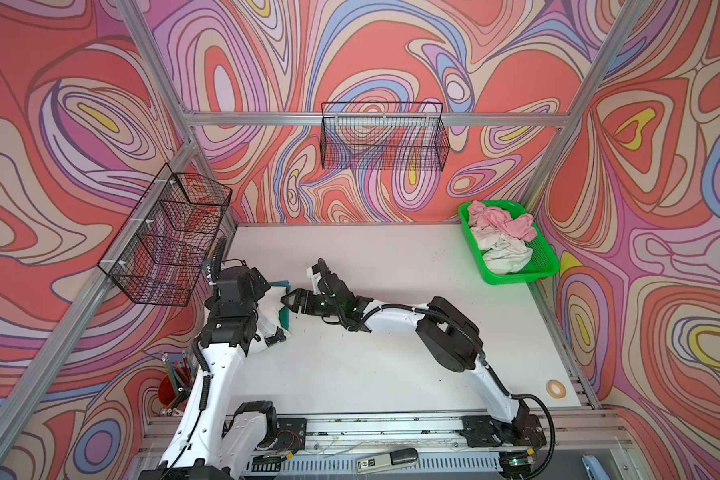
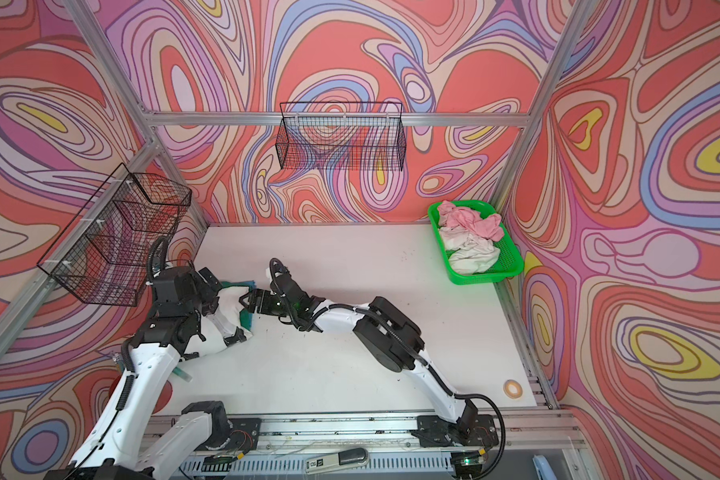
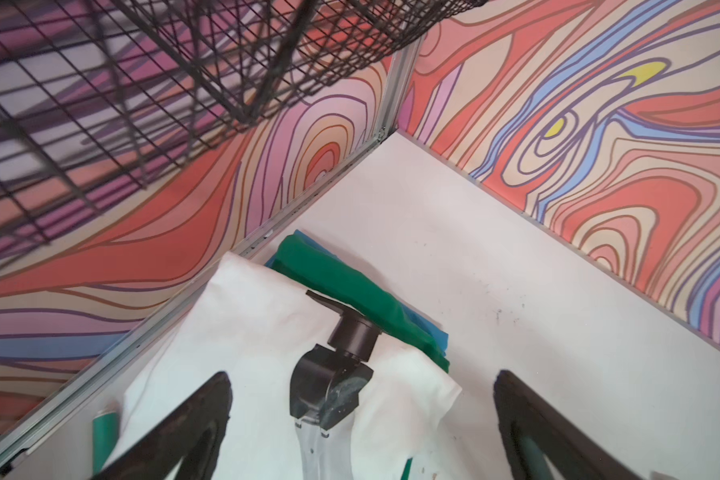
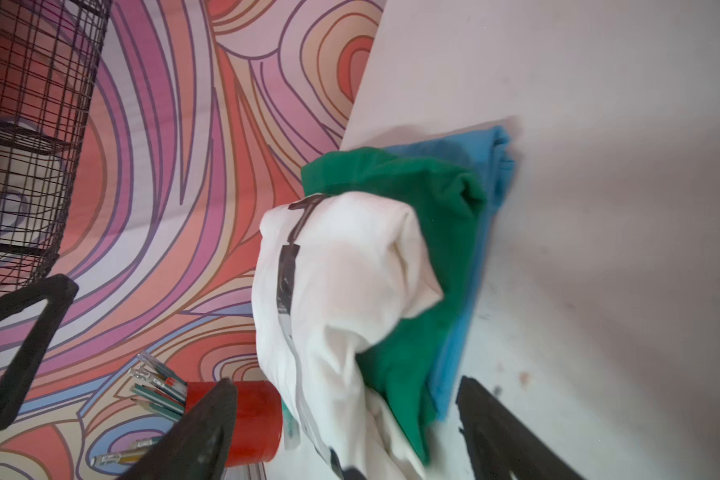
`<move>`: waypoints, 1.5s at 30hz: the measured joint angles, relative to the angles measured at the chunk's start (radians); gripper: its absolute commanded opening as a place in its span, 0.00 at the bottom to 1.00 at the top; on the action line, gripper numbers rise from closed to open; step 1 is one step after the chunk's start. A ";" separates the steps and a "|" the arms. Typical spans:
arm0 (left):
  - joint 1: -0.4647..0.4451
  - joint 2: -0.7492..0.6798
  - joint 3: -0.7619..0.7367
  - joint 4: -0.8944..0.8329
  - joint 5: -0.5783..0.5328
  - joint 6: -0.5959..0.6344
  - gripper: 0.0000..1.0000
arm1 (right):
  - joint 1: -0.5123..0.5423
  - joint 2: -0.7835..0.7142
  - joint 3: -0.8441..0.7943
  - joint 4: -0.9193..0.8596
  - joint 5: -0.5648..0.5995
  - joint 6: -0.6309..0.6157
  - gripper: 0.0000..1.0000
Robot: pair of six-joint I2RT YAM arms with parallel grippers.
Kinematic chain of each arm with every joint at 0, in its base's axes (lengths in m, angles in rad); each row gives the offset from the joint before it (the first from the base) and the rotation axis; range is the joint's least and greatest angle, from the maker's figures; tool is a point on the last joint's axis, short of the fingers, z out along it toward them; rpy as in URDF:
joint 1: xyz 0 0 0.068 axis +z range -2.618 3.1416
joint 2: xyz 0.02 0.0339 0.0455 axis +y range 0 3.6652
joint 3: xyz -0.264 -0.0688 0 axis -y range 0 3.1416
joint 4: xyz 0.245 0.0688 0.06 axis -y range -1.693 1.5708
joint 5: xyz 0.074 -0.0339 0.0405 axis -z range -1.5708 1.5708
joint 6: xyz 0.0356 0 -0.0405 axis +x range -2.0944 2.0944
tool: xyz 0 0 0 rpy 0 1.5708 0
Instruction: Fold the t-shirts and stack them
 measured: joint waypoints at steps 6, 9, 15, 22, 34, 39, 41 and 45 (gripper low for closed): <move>-0.068 -0.059 -0.200 0.177 0.133 0.057 1.00 | -0.053 -0.416 -0.346 -0.091 0.229 -0.128 0.98; -0.109 -0.045 -0.231 0.198 0.151 0.096 1.00 | -0.101 -0.673 -0.468 -0.151 0.370 -0.212 0.98; -0.120 0.023 -0.232 0.246 0.103 0.118 1.00 | -0.392 -1.116 -0.686 -0.252 0.621 -0.380 0.98; -0.121 0.242 -0.257 0.420 -0.011 0.177 1.00 | -0.668 -1.260 -1.047 -0.080 0.811 -0.640 0.98; -0.058 0.486 -0.323 0.776 -0.046 0.344 1.00 | -0.802 -0.668 -1.243 0.563 0.798 -0.817 0.98; -0.062 0.514 -0.436 1.002 0.010 0.367 1.00 | -0.839 -0.584 -1.212 0.693 0.683 -0.859 0.98; -0.074 0.554 -0.419 1.019 0.029 0.383 1.00 | -0.859 -0.556 -1.216 0.769 0.632 -0.861 0.98; -0.076 0.584 -0.359 1.011 0.053 0.402 1.00 | -0.882 -0.543 -1.217 0.803 0.583 -0.863 0.98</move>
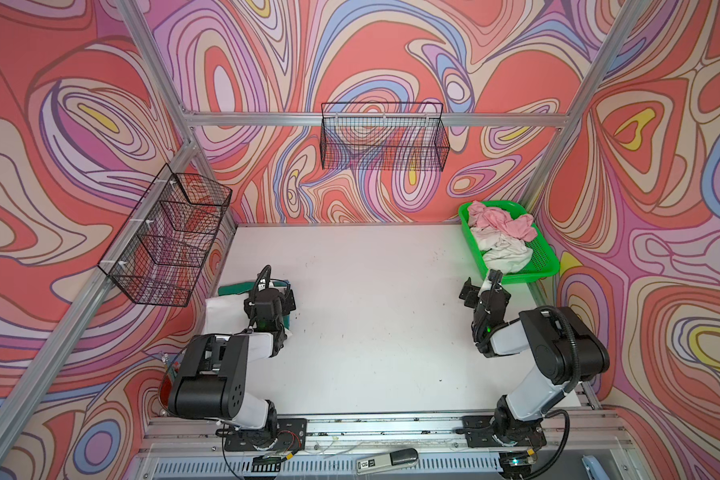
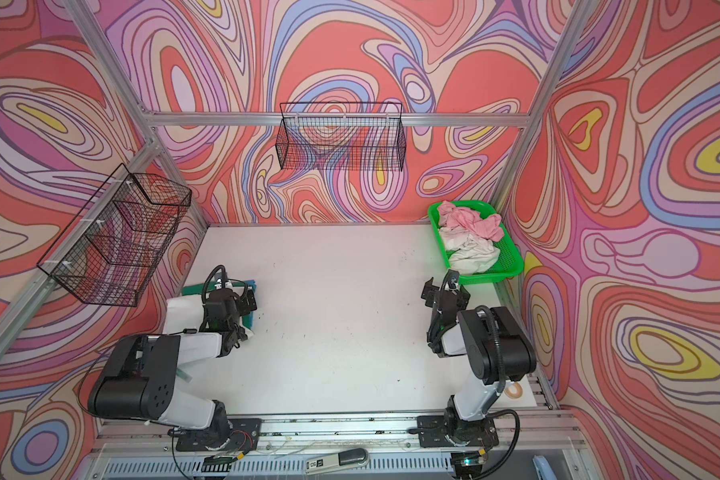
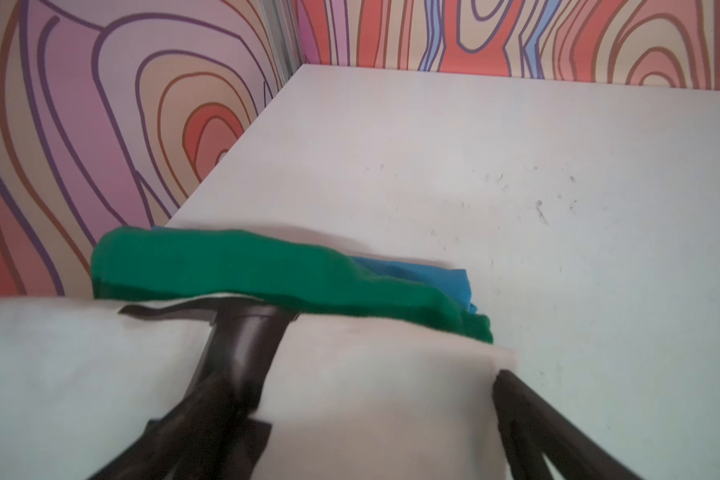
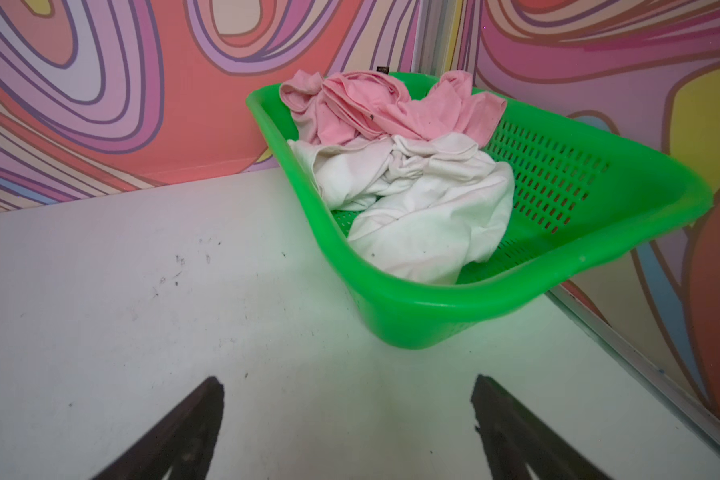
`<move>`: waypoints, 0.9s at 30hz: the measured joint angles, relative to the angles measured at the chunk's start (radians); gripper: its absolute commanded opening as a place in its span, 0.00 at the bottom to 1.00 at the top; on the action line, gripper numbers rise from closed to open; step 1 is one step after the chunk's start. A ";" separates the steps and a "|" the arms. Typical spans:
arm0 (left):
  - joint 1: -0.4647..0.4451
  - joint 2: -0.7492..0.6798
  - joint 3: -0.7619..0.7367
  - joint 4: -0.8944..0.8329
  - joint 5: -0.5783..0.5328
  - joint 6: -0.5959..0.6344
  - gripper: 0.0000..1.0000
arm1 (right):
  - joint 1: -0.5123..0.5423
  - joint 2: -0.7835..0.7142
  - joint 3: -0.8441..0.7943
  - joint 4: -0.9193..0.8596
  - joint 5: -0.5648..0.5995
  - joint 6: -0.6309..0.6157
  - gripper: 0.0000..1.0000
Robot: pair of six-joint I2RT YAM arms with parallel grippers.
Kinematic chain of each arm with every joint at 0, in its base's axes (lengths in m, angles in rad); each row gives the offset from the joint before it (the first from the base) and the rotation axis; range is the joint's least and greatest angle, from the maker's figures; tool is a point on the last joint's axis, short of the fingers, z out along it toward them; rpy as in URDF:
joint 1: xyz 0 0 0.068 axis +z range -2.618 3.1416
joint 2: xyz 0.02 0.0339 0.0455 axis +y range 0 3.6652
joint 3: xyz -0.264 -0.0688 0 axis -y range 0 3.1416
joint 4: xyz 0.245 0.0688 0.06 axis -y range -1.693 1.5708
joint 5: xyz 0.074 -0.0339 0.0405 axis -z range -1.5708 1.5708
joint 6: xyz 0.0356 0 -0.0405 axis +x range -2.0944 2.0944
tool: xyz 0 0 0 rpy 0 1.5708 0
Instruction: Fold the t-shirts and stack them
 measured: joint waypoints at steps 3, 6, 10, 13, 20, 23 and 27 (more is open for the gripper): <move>-0.005 0.001 0.009 0.017 0.022 0.009 1.00 | -0.001 0.000 -0.002 0.028 -0.019 -0.002 0.98; -0.016 0.031 -0.026 0.100 0.039 0.032 1.00 | -0.001 0.000 -0.002 0.042 -0.027 -0.004 0.98; -0.027 0.048 -0.040 0.125 0.041 0.048 1.00 | -0.001 0.000 -0.002 0.055 -0.034 -0.004 0.98; -0.026 0.051 -0.043 0.148 0.041 0.051 1.00 | -0.001 0.000 -0.002 0.060 -0.037 -0.005 0.98; -0.039 0.048 -0.053 0.177 0.037 0.060 1.00 | 0.000 0.000 -0.002 0.061 -0.041 -0.006 0.98; -0.039 0.048 -0.055 0.179 0.037 0.066 1.00 | -0.001 0.000 -0.002 0.061 -0.042 -0.008 0.98; -0.039 0.048 -0.056 0.184 0.037 0.071 1.00 | -0.001 0.000 -0.002 0.061 -0.042 -0.011 0.98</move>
